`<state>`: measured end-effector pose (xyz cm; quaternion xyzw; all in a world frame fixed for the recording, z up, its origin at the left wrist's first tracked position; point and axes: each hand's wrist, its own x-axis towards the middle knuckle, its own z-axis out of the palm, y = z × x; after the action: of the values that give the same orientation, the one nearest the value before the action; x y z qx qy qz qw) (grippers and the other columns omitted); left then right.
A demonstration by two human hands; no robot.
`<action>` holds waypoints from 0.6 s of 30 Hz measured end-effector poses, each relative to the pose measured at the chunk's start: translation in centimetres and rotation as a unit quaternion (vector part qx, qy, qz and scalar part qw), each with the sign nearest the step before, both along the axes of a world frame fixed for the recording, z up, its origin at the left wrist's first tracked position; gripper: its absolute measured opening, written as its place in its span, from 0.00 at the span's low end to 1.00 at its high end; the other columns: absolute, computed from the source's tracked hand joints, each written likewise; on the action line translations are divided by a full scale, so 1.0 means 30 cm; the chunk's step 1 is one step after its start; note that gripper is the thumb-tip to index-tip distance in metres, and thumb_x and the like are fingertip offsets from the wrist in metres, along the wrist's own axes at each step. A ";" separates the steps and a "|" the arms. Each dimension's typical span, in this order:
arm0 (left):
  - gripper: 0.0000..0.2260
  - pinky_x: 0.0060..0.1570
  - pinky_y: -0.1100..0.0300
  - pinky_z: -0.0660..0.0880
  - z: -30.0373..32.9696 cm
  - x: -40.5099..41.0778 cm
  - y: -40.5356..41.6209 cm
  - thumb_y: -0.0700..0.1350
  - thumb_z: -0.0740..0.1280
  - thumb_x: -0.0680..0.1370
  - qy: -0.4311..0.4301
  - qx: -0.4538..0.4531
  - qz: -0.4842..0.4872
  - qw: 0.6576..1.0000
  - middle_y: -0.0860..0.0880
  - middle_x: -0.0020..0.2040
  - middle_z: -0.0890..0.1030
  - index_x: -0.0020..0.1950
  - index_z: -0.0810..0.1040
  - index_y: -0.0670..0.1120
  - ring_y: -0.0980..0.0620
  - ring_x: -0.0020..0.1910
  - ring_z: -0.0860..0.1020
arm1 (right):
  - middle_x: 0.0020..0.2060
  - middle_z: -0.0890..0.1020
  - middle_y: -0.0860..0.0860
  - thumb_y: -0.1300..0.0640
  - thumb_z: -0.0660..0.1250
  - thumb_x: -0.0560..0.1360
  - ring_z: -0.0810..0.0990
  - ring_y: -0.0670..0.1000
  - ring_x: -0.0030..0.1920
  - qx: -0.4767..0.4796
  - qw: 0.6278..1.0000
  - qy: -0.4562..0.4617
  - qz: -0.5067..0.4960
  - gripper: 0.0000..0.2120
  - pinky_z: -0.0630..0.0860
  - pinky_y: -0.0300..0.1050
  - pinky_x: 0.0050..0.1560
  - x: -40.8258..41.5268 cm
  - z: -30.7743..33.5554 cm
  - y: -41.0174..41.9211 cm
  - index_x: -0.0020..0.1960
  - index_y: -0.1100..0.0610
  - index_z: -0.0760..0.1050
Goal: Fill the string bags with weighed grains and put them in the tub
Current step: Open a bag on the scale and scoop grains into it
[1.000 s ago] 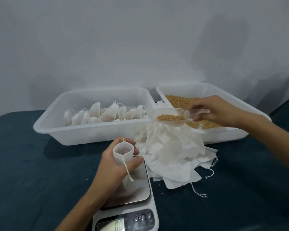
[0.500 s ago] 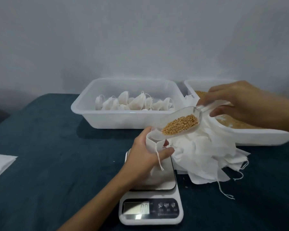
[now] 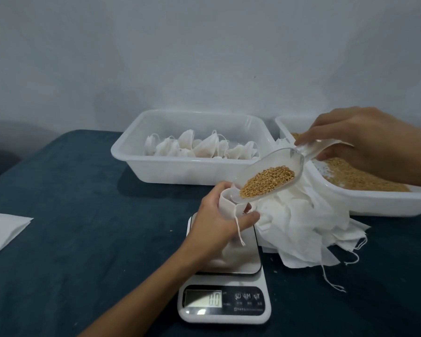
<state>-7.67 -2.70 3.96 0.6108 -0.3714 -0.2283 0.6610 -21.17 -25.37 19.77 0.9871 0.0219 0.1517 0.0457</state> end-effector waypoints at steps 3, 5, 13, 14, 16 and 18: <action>0.17 0.51 0.62 0.79 -0.002 0.001 -0.001 0.46 0.79 0.71 -0.002 0.001 0.003 1.000 0.53 0.47 0.86 0.56 0.79 0.52 0.54 0.48 0.85 | 0.48 0.83 0.50 0.68 0.77 0.70 0.80 0.58 0.49 -0.011 1.000 -0.002 0.006 0.19 0.77 0.58 0.49 0.001 0.003 0.005 0.58 0.53 0.84; 0.17 0.52 0.59 0.79 -0.003 0.002 -0.002 0.47 0.79 0.70 0.001 0.001 0.005 1.000 0.54 0.47 0.86 0.56 0.79 0.53 0.54 0.48 0.85 | 0.48 0.83 0.50 0.68 0.77 0.70 0.80 0.58 0.49 -0.012 1.000 -0.005 0.010 0.19 0.77 0.58 0.48 0.002 0.004 0.007 0.58 0.53 0.84; 0.17 0.48 0.64 0.80 -0.004 0.001 -0.002 0.46 0.79 0.71 0.004 -0.003 0.001 1.000 0.54 0.47 0.86 0.56 0.79 0.51 0.56 0.47 0.85 | 0.49 0.83 0.49 0.67 0.77 0.70 0.80 0.60 0.49 -0.036 0.999 -0.021 0.015 0.20 0.78 0.59 0.47 0.003 0.004 -0.009 0.58 0.52 0.84; 0.17 0.48 0.65 0.79 -0.005 0.001 -0.002 0.46 0.79 0.71 0.004 -0.003 0.000 1.000 0.54 0.46 0.86 0.56 0.79 0.50 0.56 0.47 0.85 | 0.49 0.83 0.49 0.67 0.78 0.69 0.79 0.60 0.49 -0.039 0.999 -0.023 0.016 0.20 0.78 0.59 0.47 0.003 0.003 -0.012 0.58 0.52 0.83; 0.17 0.48 0.65 0.80 -0.005 -0.001 -0.002 0.46 0.79 0.70 0.005 -0.002 0.000 1.000 0.54 0.47 0.86 0.57 0.79 0.51 0.56 0.47 0.85 | 0.49 0.83 0.48 0.67 0.78 0.69 0.79 0.59 0.49 -0.043 0.999 -0.024 0.018 0.20 0.78 0.58 0.47 0.003 0.001 -0.014 0.59 0.51 0.83; 0.18 0.48 0.65 0.79 -0.007 -0.001 -0.003 0.47 0.79 0.70 0.006 -0.001 0.000 1.000 0.55 0.47 0.86 0.57 0.78 0.51 0.56 0.47 0.85 | 0.49 0.83 0.48 0.67 0.78 0.69 0.79 0.58 0.48 -0.046 0.998 -0.026 0.021 0.21 0.78 0.58 0.46 0.004 0.002 -0.015 0.58 0.51 0.83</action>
<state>-7.69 -2.78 3.75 0.6089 -0.3673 -0.2314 0.6639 -21.04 -25.83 19.83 0.9790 0.0480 0.1769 0.0888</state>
